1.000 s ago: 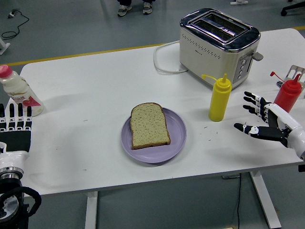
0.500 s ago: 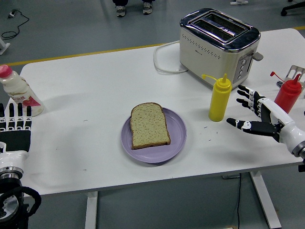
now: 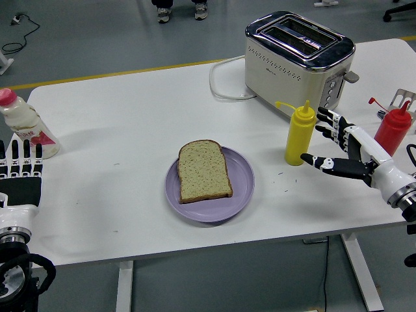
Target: Pick up the cup,pour liquid into bread,place the cup on the desk
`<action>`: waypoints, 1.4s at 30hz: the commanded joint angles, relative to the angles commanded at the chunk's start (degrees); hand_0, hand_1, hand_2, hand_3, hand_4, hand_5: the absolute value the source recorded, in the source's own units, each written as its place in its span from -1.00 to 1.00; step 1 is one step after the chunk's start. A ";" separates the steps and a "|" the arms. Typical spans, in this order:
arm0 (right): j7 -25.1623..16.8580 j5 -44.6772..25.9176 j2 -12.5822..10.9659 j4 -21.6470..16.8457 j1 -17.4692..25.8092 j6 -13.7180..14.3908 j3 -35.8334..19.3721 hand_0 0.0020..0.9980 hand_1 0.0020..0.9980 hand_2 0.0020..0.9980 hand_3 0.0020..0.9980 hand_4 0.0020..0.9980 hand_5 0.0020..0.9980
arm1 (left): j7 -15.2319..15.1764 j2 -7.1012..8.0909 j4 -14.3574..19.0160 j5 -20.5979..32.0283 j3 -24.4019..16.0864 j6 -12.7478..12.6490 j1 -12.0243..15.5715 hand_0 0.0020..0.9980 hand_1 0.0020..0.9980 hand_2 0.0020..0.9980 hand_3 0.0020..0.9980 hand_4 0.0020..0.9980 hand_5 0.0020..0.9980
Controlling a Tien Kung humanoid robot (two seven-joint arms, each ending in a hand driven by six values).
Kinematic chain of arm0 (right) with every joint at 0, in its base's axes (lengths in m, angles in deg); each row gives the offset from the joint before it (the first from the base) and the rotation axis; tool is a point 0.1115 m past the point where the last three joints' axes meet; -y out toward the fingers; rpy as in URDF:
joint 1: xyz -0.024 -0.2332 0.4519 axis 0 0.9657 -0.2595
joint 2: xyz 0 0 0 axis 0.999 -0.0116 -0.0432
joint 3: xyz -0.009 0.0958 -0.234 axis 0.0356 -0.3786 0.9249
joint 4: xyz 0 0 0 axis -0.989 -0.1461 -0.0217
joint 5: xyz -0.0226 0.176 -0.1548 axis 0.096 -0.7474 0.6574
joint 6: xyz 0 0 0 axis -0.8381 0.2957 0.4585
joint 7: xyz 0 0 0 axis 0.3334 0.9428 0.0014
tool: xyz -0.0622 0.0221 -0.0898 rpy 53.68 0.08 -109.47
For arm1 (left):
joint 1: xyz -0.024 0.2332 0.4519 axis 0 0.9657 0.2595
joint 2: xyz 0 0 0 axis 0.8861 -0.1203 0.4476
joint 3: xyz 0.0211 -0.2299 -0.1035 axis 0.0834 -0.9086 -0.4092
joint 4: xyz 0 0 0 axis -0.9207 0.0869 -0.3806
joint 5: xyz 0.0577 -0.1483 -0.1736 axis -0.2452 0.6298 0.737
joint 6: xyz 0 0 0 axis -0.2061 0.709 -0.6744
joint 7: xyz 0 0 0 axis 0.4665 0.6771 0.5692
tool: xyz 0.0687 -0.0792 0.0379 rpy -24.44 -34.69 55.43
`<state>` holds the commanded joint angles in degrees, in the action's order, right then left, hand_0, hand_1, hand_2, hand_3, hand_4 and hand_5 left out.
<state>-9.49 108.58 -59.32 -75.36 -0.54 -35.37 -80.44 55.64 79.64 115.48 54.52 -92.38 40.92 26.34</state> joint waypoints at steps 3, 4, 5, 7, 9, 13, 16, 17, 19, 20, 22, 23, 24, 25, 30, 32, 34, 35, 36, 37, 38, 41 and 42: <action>0.02 -0.11 0.13 0.00 0.03 0.64 -0.38 1.00 0.91 1.00 1.00 0.75 -0.73 | -0.01 0.00 0.03 0.00 -0.03 0.01 0.01 0.73 0.75 0.87 0.73 0.44 1.00; 0.05 -0.18 0.15 0.00 0.08 0.77 -0.49 1.00 0.91 1.00 1.00 0.75 -0.73 | -0.01 0.00 0.05 0.00 -0.03 0.01 0.02 0.73 0.75 0.87 0.73 0.44 1.00; 0.08 -0.25 0.18 0.00 0.13 0.88 -0.59 1.00 0.91 1.00 1.00 0.75 -0.74 | -0.01 0.00 0.06 0.00 -0.03 0.01 0.03 0.73 0.75 0.87 0.73 0.44 1.00; 0.15 -0.37 0.21 0.00 0.23 1.05 -0.76 1.00 0.91 1.00 1.00 0.75 -0.74 | -0.01 0.00 0.07 0.01 -0.04 0.01 0.03 0.73 0.75 0.87 0.73 0.44 1.00; 0.22 -0.46 0.25 0.09 0.34 1.19 -0.88 1.00 0.91 1.00 1.00 0.75 -0.74 | -0.01 0.00 0.08 0.01 -0.03 0.02 0.01 0.73 0.75 0.87 0.73 0.44 1.00; 0.44 -0.52 0.34 0.66 0.36 1.35 -0.82 1.00 0.91 1.00 1.00 0.75 -0.73 | -0.01 0.00 0.09 0.01 -0.01 0.02 -0.01 0.73 0.75 0.87 0.73 0.44 1.00; 0.57 -0.48 0.44 1.11 0.27 1.36 -0.64 1.00 0.91 1.00 1.00 0.75 -0.73 | 0.00 0.00 0.09 0.02 0.05 0.03 -0.04 0.73 0.75 0.87 0.73 0.44 1.00; 0.60 -0.46 0.48 1.33 0.21 1.39 -0.55 1.00 0.91 1.00 1.00 0.74 -0.73 | 0.00 0.00 0.08 0.03 0.07 0.03 -0.05 0.73 0.75 0.87 0.73 0.44 1.00; 0.60 -0.44 0.57 1.75 0.11 1.49 -0.41 1.00 0.91 1.00 1.00 0.74 -0.73 | 0.00 0.00 0.07 0.02 0.10 0.03 -0.05 0.73 0.75 0.87 0.73 0.44 1.00; 0.60 -0.43 0.59 1.88 0.07 1.53 -0.38 1.00 0.91 1.00 1.00 0.74 -0.73 | 0.00 0.00 0.07 0.03 0.10 0.03 -0.05 0.73 0.75 0.87 0.73 0.44 1.00; 0.59 -0.38 0.65 2.26 -0.07 1.68 -0.29 1.00 0.91 1.00 1.00 0.74 -0.73 | -0.01 0.00 0.07 0.03 0.12 0.04 -0.03 0.73 0.75 0.87 0.73 0.44 1.00; 0.57 -0.37 0.68 2.47 -0.17 1.76 -0.26 1.00 0.91 1.00 1.00 0.75 -0.73 | -0.01 0.00 0.07 0.03 0.12 0.04 -0.02 0.73 0.75 0.87 0.73 0.44 1.00; 0.56 -0.37 0.73 2.81 -0.35 1.85 -0.21 1.00 0.91 1.00 1.00 0.75 -0.73 | -0.01 0.00 0.06 0.03 0.12 0.03 0.00 0.73 0.75 0.87 0.73 0.44 1.00; 0.54 -0.37 0.77 3.05 -0.49 1.91 -0.17 1.00 0.91 1.00 1.00 0.75 -0.73 | -0.02 0.00 0.06 0.03 0.13 0.03 0.02 0.73 0.75 0.87 0.73 0.44 1.00; 0.43 -0.26 0.99 4.47 -1.41 2.35 0.21 1.00 0.90 1.00 1.00 0.74 -0.73 | -0.02 0.00 0.04 0.05 0.19 0.03 0.09 0.73 0.75 0.87 0.73 0.44 1.00; 0.33 -0.22 1.19 5.39 -2.03 2.60 0.49 1.00 0.90 1.00 1.00 0.74 -0.73 | -0.01 0.00 0.05 0.05 0.24 0.03 0.10 0.73 0.75 0.87 0.73 0.44 1.00; 0.21 -0.24 1.41 6.44 -2.59 2.85 0.83 1.00 0.90 1.00 1.00 0.74 -0.73 | -0.02 0.00 0.04 0.06 0.29 0.03 0.14 0.73 0.75 0.87 0.73 0.44 1.00; 0.16 -0.26 1.50 6.88 -2.80 2.96 0.98 1.00 0.90 1.00 1.00 0.74 -0.73 | -0.02 0.00 0.03 0.06 0.31 0.03 0.16 0.73 0.75 0.87 0.73 0.44 1.00; 0.09 -0.29 1.61 7.36 -3.03 3.07 1.14 1.00 0.90 1.00 1.00 0.74 -0.73 | -0.02 0.00 0.03 0.06 0.34 0.03 0.18 0.73 0.75 0.87 0.73 0.44 1.00; 0.04 -0.32 1.70 7.70 -3.19 3.15 1.25 1.00 0.90 1.00 1.00 0.74 -0.73 | -0.02 0.00 0.02 0.07 0.36 0.03 0.19 0.73 0.75 0.87 0.73 0.44 1.00; -0.01 -0.35 1.77 7.99 -3.34 3.21 1.36 1.00 0.90 1.00 1.00 0.74 -0.73 | -0.02 0.00 0.02 0.07 0.37 0.03 0.20 0.73 0.75 0.87 0.73 0.44 1.00; -0.14 -0.44 2.01 8.80 -3.84 3.37 1.61 1.00 0.90 1.00 1.00 0.74 -0.73 | -0.03 0.00 0.01 0.06 0.38 0.02 0.25 0.73 0.75 0.87 0.73 0.44 1.00; -0.17 -0.46 2.09 9.06 -4.02 3.41 1.67 1.00 0.90 1.00 1.00 0.74 -0.73 | -0.03 0.00 0.01 0.06 0.38 0.02 0.26 0.73 0.75 0.87 0.73 0.44 1.00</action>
<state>-9.66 108.11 -57.23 -66.30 -4.57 -31.95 -78.76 55.61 79.64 115.49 54.58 -92.00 40.94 26.60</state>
